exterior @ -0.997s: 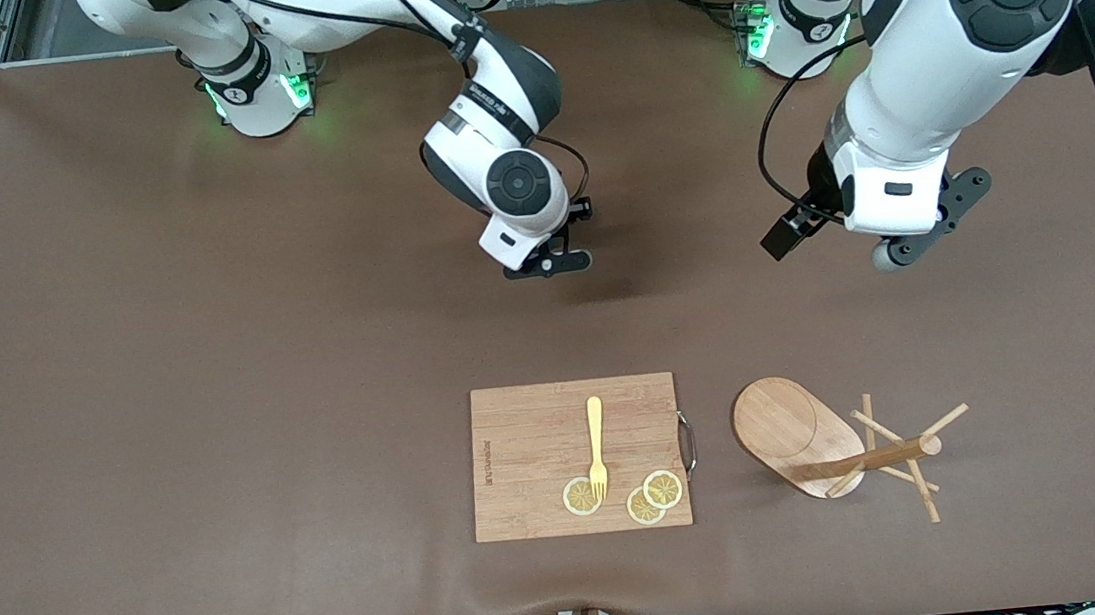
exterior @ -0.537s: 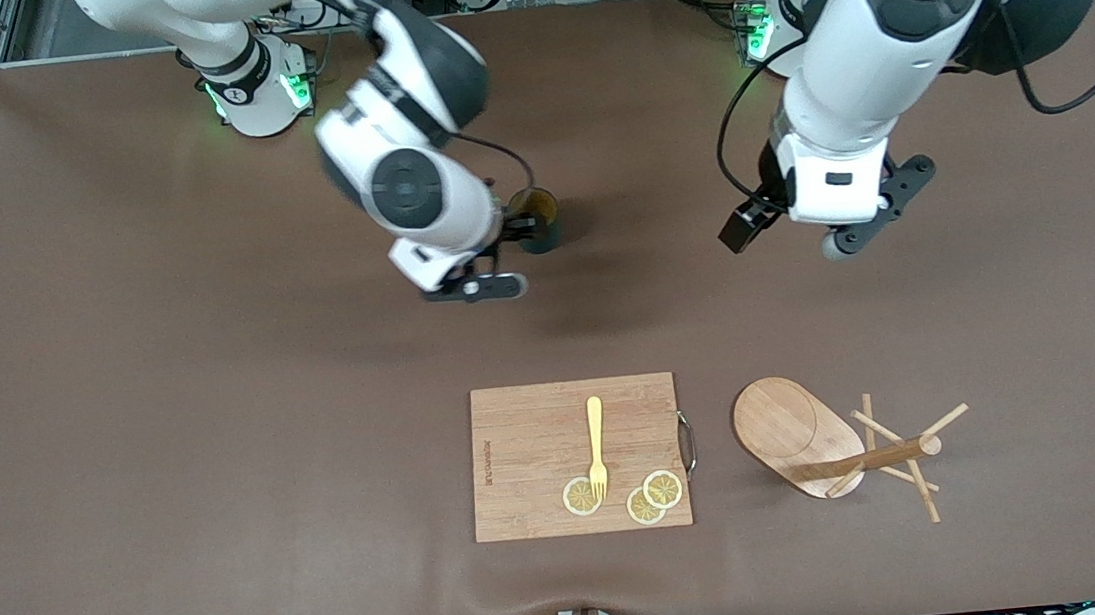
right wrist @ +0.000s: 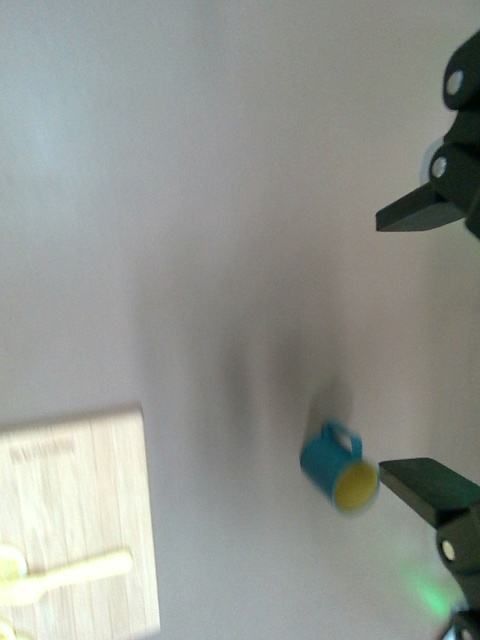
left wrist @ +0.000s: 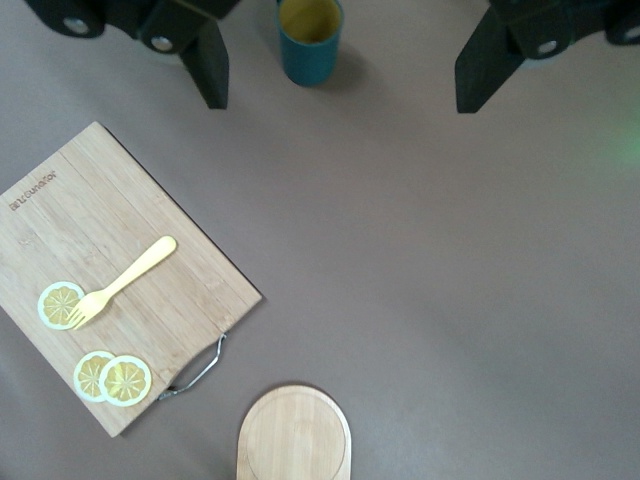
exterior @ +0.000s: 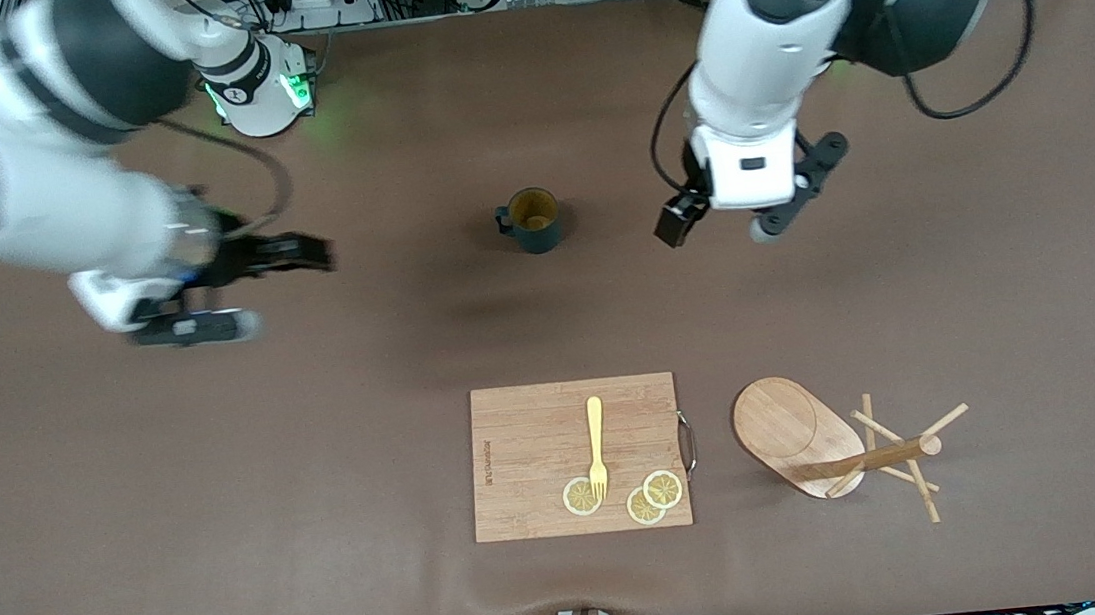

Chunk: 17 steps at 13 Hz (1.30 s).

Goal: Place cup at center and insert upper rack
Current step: 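Withdraw the right gripper while the left gripper moves above the mug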

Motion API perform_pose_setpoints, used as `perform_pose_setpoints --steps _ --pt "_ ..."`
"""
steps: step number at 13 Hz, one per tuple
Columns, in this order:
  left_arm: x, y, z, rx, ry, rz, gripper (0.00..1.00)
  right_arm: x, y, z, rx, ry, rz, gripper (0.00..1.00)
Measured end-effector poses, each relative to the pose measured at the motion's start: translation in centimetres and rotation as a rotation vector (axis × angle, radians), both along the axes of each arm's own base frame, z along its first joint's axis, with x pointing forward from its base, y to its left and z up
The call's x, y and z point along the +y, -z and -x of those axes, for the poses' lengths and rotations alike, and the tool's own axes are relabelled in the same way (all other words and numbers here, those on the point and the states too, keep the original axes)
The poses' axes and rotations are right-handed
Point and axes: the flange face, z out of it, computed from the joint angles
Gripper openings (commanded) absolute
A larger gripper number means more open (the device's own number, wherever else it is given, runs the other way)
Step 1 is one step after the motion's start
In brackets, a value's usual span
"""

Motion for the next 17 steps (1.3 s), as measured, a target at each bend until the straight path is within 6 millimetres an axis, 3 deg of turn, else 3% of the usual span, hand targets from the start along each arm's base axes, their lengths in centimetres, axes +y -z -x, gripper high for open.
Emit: perform_pose_setpoints --steps 2,5,9,11,15,17 --pt "-3.4 1.1 1.3 -0.016 -0.029 -0.032 1.0 -5.8 -1.1 -0.6 -0.049 -0.112 0.121 1.0" --pt "-9.2 3.6 3.8 -0.045 -0.107 -0.082 1.0 -10.1 -2.4 -1.4 -0.126 -0.151 0.184 1.0" --pt "-17.3 8.9 7.9 -0.111 -0.241 -0.15 1.0 -16.0 -3.8 -3.3 -0.274 -0.139 0.202 1.0" --pt "-20.8 10.9 10.4 -0.13 -0.282 -0.159 1.0 -17.8 -4.0 -3.5 -0.297 -0.15 0.211 1.0" --pt "-26.0 13.7 15.1 -0.173 -0.329 -0.165 1.0 -18.3 -3.2 -3.3 -0.283 -0.111 0.134 1.0" --pt "-28.1 16.8 17.5 -0.205 -0.331 -0.196 1.0 -19.1 -3.3 -2.6 -0.268 -0.085 0.109 1.0"
